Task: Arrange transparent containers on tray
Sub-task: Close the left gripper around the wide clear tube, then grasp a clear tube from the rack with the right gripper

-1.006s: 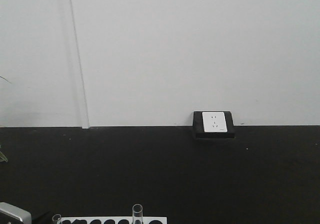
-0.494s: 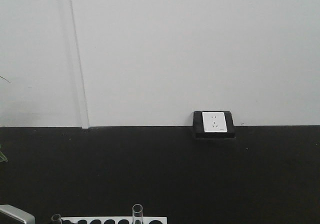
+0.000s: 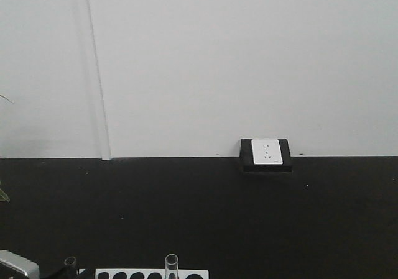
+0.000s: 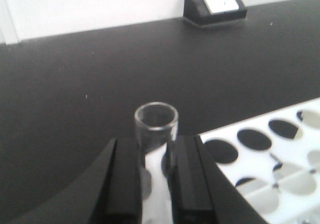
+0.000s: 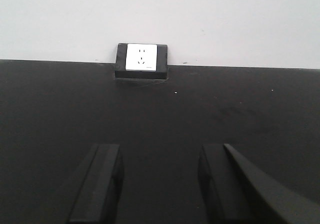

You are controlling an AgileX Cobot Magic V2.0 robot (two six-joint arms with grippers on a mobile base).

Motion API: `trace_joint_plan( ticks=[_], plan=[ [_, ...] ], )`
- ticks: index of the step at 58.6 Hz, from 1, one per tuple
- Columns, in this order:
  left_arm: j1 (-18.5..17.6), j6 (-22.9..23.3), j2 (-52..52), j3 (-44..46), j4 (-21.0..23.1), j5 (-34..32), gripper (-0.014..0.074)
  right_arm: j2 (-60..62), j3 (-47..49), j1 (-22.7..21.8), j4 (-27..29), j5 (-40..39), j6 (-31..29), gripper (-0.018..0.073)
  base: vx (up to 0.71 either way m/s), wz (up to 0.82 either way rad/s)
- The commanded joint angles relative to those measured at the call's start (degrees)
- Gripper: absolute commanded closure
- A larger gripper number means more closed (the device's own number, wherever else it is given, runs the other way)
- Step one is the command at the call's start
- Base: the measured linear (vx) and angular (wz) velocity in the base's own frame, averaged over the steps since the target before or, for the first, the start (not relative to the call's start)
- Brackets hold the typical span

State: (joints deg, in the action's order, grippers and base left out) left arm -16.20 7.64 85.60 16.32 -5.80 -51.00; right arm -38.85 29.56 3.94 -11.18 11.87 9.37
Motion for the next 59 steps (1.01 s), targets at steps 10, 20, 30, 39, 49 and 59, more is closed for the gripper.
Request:
trace_joint_plan(
  ticks=[10,20,30,39,49,59],
  plan=[
    [-0.4,0.2,-9.6,1.1,0.4,-4.9,0.0517,-0.1,2.0,0.1,-0.7,-5.4,-0.3,0.0131,0.0,0.0],
    [-0.4,0.2,-18.5,1.1,3.5,0.3,0.0517,-0.1,2.0,0.1,1.3,-5.6,-0.4,0.0131,0.0,0.0],
    [-0.4,-0.6,-28.4,1.1,3.4,9.0,0.0517,-1.0,2.0,4.0,1.8,-7.6,-2.3,0.013,0.0,0.0],
    [-0.4,-1.7,-34.1,1.1,3.5,12.8,0.0517,-7.2,2.0,16.9,1.5,-11.4,-4.3,0.0119,0.0,0.0],
    [-0.4,-1.7,-37.3,1.1,3.6,15.0,0.0516,-18.2,2.0,29.4,0.6,-18.5,-4.3,0.0096,0.0,0.0],
    [-0.4,-1.7,-37.9,1.1,3.4,16.3,0.0514,-27.6,2.0,35.6,0.4,-28.0,-4.3,0.0042,0.0,0.0]
  ],
)
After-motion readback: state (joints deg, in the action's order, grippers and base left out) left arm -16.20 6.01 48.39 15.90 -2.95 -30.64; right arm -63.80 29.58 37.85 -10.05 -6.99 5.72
